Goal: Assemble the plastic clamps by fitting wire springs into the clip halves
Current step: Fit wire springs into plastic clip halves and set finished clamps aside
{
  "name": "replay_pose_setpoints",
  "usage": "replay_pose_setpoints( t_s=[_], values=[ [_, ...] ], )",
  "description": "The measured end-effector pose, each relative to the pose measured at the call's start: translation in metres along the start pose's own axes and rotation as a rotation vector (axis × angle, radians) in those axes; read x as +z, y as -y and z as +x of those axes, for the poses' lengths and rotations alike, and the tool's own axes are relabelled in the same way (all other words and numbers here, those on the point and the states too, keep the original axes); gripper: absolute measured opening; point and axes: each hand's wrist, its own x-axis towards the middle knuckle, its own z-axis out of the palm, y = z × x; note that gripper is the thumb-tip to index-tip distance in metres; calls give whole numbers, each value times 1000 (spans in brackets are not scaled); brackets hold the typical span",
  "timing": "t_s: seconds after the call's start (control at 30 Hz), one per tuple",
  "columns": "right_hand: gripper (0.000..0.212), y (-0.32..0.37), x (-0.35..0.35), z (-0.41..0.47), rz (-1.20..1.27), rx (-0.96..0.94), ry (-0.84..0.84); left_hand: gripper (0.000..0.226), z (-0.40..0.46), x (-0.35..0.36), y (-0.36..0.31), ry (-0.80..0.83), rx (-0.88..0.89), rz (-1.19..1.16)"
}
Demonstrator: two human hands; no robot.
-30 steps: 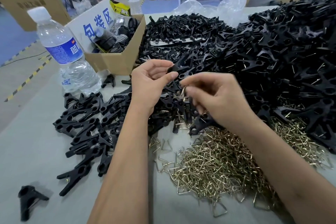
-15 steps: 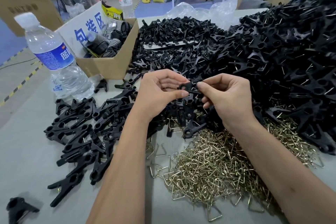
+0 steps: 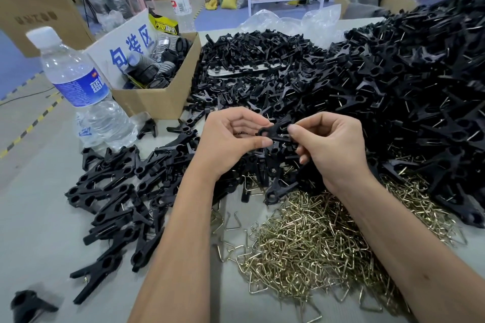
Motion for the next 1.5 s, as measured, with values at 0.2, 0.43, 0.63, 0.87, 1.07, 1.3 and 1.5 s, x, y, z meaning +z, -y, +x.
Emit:
replay_pose_setpoints(
  t_s=[0.2, 0.43, 0.63, 0.87, 1.07, 1.3, 1.5],
  values=[
    [12, 1, -2, 1, -17, 61, 51, 34, -1, 3, -2, 11, -18, -17],
    [17, 12, -5, -1, 463, 369, 332, 37, -2, 6, -11, 29, -13, -215],
    [41, 12, -14, 0, 624, 487, 701, 46, -4, 8, -13, 46, -14, -353],
    [47, 11, -14, 2, 907, 600, 740, 32, -5, 5, -14, 49, -15, -332],
    [34, 11, -16, 2, 1051, 648, 762, 26, -5, 9, -13, 1, 8, -312],
    [22, 20, -16, 2, 731, 473, 583, 21, -6, 14, -18, -66, 2, -267],
    [18, 65, -27, 43, -2, -18, 138, 13, 8, -6, -21, -391, -180, 252]
  ],
)
